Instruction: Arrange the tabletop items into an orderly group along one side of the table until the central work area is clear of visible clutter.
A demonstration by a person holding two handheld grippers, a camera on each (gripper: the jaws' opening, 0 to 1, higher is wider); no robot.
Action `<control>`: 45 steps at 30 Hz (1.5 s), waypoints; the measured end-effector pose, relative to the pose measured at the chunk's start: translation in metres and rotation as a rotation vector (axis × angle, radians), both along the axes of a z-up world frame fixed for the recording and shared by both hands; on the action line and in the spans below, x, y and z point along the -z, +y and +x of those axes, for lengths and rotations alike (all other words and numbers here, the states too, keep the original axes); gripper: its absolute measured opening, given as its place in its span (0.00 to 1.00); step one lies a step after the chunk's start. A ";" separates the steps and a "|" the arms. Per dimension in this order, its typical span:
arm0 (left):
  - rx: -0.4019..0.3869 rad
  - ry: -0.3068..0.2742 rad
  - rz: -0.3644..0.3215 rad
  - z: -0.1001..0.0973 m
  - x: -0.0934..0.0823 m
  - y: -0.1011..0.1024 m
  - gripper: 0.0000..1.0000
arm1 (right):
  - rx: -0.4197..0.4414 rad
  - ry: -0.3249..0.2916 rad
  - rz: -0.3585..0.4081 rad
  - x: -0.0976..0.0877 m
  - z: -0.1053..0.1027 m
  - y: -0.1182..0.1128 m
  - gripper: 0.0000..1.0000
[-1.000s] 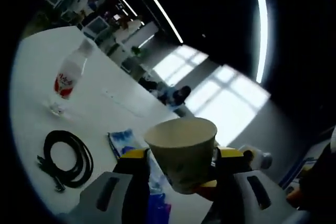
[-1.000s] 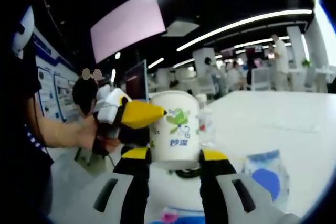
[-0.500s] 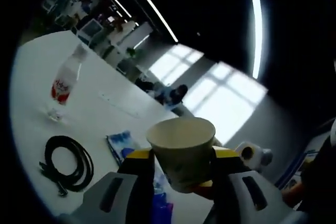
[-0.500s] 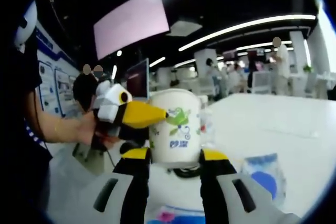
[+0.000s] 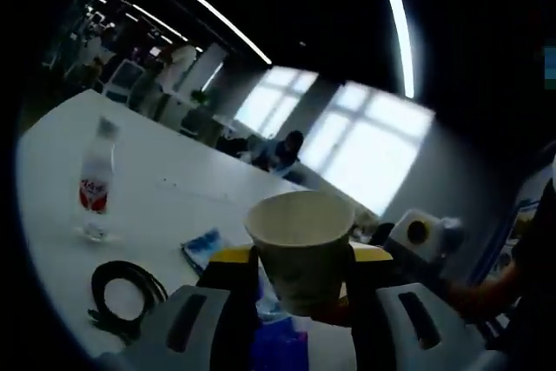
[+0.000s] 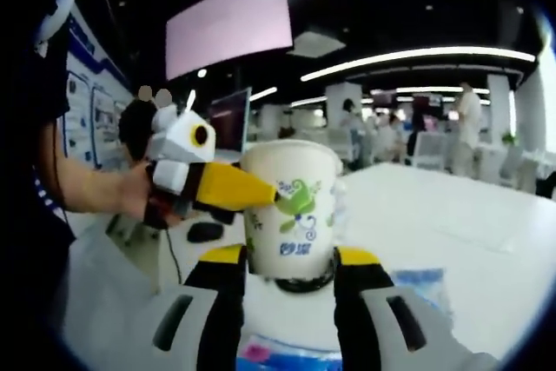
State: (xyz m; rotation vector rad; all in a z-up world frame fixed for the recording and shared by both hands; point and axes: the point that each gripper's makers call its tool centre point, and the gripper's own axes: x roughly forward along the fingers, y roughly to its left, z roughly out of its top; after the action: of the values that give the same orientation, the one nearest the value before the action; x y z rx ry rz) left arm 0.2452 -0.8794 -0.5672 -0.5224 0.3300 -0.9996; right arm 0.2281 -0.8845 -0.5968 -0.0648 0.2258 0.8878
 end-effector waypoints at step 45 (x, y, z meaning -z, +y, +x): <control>-0.195 -0.275 0.439 0.080 0.038 0.026 0.37 | 0.204 0.189 -0.118 0.051 0.013 -0.053 0.87</control>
State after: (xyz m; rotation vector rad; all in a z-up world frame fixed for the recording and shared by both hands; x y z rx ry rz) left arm 0.3250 -0.8534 -0.6053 -0.0158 0.2370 -0.7669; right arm 0.2406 -0.9375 -0.6480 -0.0657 0.4538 0.6763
